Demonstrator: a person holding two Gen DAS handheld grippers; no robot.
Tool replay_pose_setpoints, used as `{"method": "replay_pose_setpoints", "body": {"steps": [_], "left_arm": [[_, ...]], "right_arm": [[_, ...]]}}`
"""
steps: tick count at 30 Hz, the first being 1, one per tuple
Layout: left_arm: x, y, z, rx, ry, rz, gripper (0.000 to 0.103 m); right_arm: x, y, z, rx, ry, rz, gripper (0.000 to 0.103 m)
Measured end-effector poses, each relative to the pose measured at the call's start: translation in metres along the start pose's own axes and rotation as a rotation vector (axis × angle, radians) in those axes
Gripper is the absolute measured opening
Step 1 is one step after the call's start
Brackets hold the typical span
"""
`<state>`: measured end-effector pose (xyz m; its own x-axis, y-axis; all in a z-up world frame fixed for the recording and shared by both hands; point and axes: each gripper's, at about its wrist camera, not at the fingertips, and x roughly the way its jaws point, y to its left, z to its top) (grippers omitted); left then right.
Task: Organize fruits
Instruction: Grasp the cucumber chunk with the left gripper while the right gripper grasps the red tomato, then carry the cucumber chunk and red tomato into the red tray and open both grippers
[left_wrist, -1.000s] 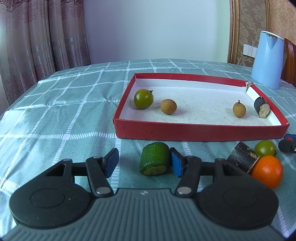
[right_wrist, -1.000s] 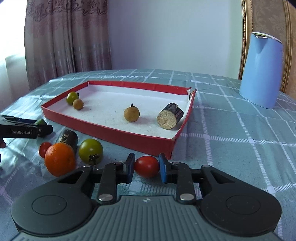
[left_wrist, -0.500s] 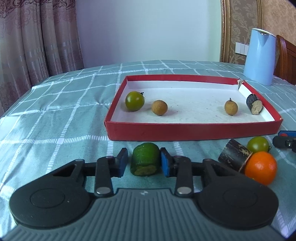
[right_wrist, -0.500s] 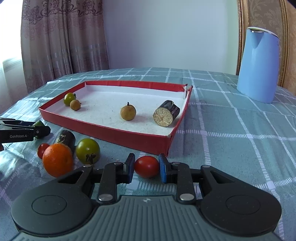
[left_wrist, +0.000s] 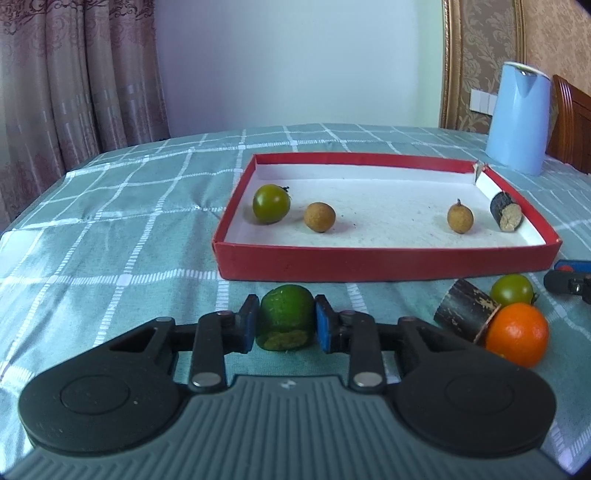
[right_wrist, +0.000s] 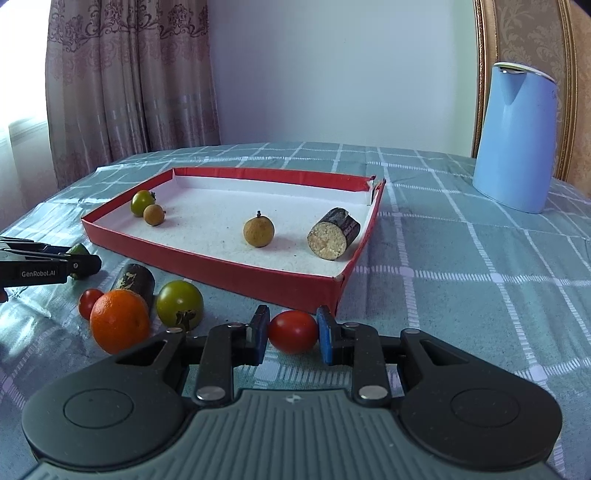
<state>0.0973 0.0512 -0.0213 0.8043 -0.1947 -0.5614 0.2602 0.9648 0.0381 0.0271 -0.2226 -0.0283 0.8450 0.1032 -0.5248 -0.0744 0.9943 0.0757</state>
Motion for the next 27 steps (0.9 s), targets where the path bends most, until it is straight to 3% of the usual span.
{"method": "replay_pose_setpoints", "body": {"steps": [11,15,27], "left_arm": [[-0.021,-0.008,0.008,0.008,-0.113,-0.006,0.029],[-0.014,-0.014,0.018,-0.006,-0.089,-0.037,0.029],[0.014,-0.034,0.051,0.0,-0.052,-0.028,0.029]], "right_arm": [[-0.003,0.003,0.008,-0.029,-0.035,-0.017,0.027],[0.0,0.007,0.02,-0.047,-0.043,-0.017,0.027],[0.025,0.021,0.067,-0.081,-0.063,-0.016,0.027]]}}
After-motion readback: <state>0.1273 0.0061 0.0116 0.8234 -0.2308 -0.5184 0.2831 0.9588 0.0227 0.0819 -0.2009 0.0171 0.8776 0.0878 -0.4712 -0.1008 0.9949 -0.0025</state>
